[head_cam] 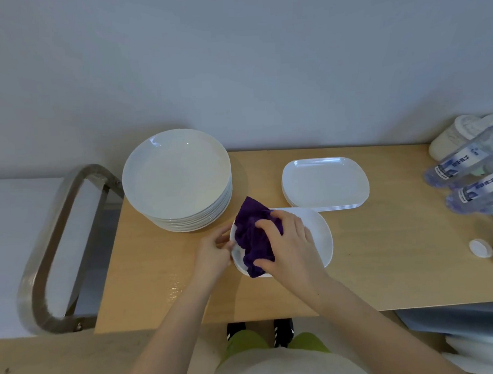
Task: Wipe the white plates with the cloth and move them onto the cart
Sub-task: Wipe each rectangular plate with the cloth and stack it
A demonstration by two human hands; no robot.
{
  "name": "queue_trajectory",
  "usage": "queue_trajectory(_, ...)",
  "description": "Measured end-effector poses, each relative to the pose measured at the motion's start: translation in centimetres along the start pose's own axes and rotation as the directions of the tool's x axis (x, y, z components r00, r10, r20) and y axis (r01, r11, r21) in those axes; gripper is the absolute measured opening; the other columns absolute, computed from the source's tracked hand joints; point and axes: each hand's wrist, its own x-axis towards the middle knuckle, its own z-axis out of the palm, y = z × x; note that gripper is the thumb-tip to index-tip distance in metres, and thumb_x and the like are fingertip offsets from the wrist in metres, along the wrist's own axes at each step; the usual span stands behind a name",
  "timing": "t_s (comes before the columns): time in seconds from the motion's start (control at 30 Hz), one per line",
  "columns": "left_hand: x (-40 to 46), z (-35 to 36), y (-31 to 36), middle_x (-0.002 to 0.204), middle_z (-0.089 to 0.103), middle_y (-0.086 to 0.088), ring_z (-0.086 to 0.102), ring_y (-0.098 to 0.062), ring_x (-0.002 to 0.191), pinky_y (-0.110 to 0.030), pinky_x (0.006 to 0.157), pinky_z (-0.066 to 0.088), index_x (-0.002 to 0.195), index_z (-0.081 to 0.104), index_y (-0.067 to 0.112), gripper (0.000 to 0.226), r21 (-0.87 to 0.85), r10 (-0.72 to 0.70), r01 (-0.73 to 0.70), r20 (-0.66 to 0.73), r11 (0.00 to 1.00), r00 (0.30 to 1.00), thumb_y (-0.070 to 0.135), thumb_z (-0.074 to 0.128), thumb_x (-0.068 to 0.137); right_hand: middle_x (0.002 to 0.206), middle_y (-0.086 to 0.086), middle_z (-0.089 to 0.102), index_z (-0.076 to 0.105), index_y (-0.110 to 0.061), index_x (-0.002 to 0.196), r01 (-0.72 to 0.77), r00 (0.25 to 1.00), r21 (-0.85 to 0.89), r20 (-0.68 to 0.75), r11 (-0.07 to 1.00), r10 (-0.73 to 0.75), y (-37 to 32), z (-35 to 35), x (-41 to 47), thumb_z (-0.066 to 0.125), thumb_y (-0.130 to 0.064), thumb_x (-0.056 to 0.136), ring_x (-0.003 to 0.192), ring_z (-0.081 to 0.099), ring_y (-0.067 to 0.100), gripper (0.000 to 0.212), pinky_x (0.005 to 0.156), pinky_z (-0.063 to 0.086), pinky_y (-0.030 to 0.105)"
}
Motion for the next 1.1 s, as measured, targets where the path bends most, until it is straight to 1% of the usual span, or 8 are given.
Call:
queue_trajectory(0.1,0.0,-0.1,0.0,0.108,0.070,0.005,0.066,-0.014,0.099,-0.036,0.079,0.058,0.110,0.063,0.045,0.045,-0.001,-0.004,0.004,0.010,1.000,1.000,0.004,0.053,0.094,0.155,0.002,0.017,0.014,-0.021,0.150,0.052,0.982,-0.015,0.184,0.999,-0.049,0.6,0.8,2.1,0.068,-0.052,0.074,0.142,0.016,0.022,0.098,0.117,0.018,0.038)
queue_trajectory(0.33,0.5,-0.1,-0.1,0.094,0.067,0.008,0.067,-0.016,0.079,-0.046,0.077,0.057,0.116,0.061,0.034,0.045,-0.045,-0.071,0.070,-0.012,0.997,0.997,-0.002,0.051,0.092,0.138,0.004,0.046,0.046,-0.011,0.133,0.208,0.969,0.090,0.114,0.974,-0.218,-1.4,3.1,4.3,0.068,-0.033,0.077,0.128,0.040,0.021,0.064,0.110,0.031,0.034)
queue_trajectory(0.47,0.5,-0.1,-0.6,0.098,0.066,0.008,0.066,-0.011,0.076,-0.048,0.080,0.057,0.121,0.063,0.025,0.042,-0.076,-0.088,0.085,-0.035,0.993,0.995,-0.003,0.051,0.093,0.091,-0.006,0.056,0.050,-0.022,0.093,0.220,0.968,0.210,0.078,0.953,-0.240,-1.2,2.6,4.0,0.064,-0.023,0.074,0.083,0.049,0.013,0.023,0.073,0.038,0.026)
queue_trajectory(0.57,0.3,-0.1,-1.0,0.105,0.070,0.006,0.069,-0.005,0.085,-0.040,0.080,0.059,0.119,0.065,0.027,0.041,-0.101,-0.062,0.056,-0.056,0.993,0.997,-0.002,0.055,0.092,0.072,-0.016,0.038,0.034,-0.031,0.077,0.274,0.951,0.156,0.102,0.949,-0.292,-1.0,1.7,3.8,0.061,-0.027,0.074,0.067,0.036,0.008,0.028,0.062,0.024,0.016)
queue_trajectory(0.67,0.2,-0.2,-1.2,0.107,0.072,0.006,0.065,-0.009,0.101,-0.029,0.086,0.053,0.117,0.067,0.029,0.039,-0.030,-0.002,-0.001,-0.083,1.000,0.997,0.003,0.061,0.089,0.077,-0.016,0.046,0.037,-0.033,0.080,0.287,0.934,0.128,0.184,0.949,-0.307,-0.4,0.8,3.6,0.058,-0.029,0.072,0.072,0.041,0.008,0.023,0.061,0.030,0.019)
queue_trajectory(0.8,0.1,-0.3,-1.1,0.094,0.070,0.015,0.065,-0.006,0.095,-0.026,0.078,0.054,0.111,0.070,0.029,0.035,0.005,0.000,0.000,-0.090,1.000,0.996,0.004,0.060,0.089,0.090,-0.013,0.057,0.053,-0.027,0.095,0.100,0.966,0.112,0.226,0.989,-0.124,1.3,0.0,3.1,0.062,-0.032,0.072,0.085,0.051,0.012,0.024,0.073,0.045,0.030)
queue_trajectory(0.93,-0.4,-0.1,-0.7,0.080,0.071,0.019,0.070,-0.007,0.077,-0.020,0.052,0.054,0.095,0.070,0.032,0.034,-0.093,-0.051,0.045,-0.064,0.995,0.997,0.001,0.056,0.091,0.135,-0.006,0.042,0.040,-0.022,0.137,-0.120,0.983,0.171,0.158,0.978,0.093,2.6,0.4,2.9,0.067,-0.039,0.076,0.125,0.034,0.019,0.069,0.103,0.036,0.036)
queue_trajectory(1.1,0.1,-0.2,-0.8,0.089,0.071,0.007,0.069,-0.016,0.083,-0.027,0.056,0.058,0.099,0.069,0.026,0.029,-0.159,-0.113,0.104,-0.046,0.982,0.993,0.001,0.056,0.092,0.138,-0.002,0.042,0.038,-0.017,0.139,-0.060,0.993,0.251,0.112,0.966,0.032,0.2,1.6,3.3,0.066,-0.034,0.077,0.126,0.036,0.020,0.070,0.106,0.032,0.028)
